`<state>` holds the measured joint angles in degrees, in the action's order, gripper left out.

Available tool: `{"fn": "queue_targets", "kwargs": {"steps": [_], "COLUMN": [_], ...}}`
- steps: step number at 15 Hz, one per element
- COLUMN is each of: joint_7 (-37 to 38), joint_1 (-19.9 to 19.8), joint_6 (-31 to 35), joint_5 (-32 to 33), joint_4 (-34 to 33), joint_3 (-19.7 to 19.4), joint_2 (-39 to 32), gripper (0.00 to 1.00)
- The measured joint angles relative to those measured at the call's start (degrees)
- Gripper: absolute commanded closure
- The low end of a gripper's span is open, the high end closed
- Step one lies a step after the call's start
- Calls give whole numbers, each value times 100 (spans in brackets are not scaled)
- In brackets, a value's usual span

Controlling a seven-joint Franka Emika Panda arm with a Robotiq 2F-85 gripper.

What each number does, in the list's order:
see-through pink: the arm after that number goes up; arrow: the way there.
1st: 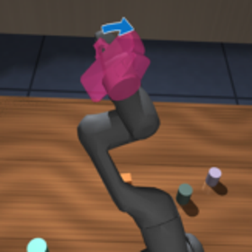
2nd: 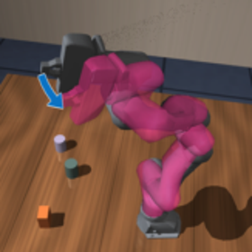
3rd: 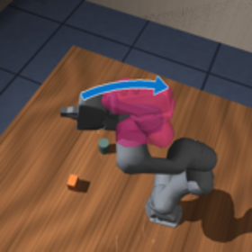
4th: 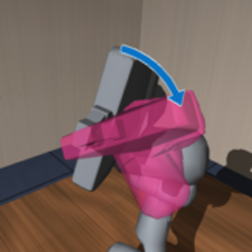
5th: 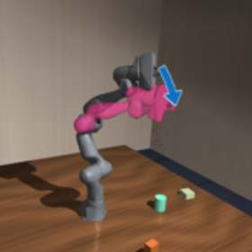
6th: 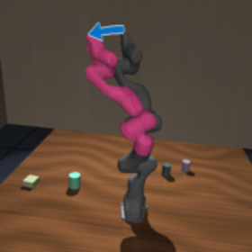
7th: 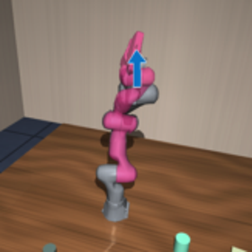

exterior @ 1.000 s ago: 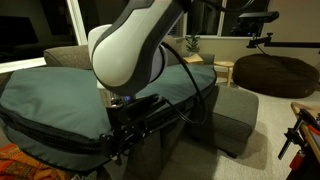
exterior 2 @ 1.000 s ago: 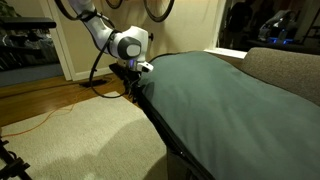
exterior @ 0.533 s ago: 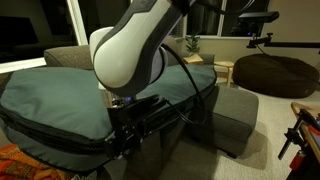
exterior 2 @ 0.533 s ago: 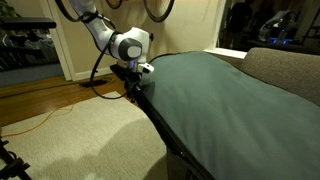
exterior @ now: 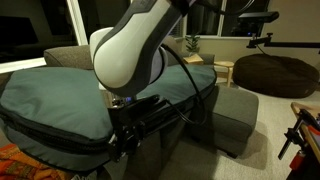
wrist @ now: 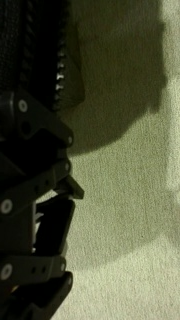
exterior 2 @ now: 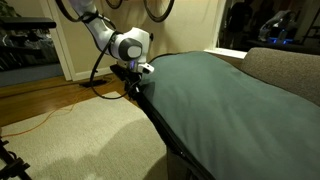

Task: Close the zip on the green bag

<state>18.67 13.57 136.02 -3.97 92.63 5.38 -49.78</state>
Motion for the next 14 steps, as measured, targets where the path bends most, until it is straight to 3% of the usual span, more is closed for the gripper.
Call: {"fn": "queue_targets", "kwargs": {"steps": [14], "joint_7": [151], "joint_1": [71], "joint_6": [1], "joint_5": [0], "joint_4": [-18], "joint_3": [-33], "joint_2": [-1], "gripper": [96]}}
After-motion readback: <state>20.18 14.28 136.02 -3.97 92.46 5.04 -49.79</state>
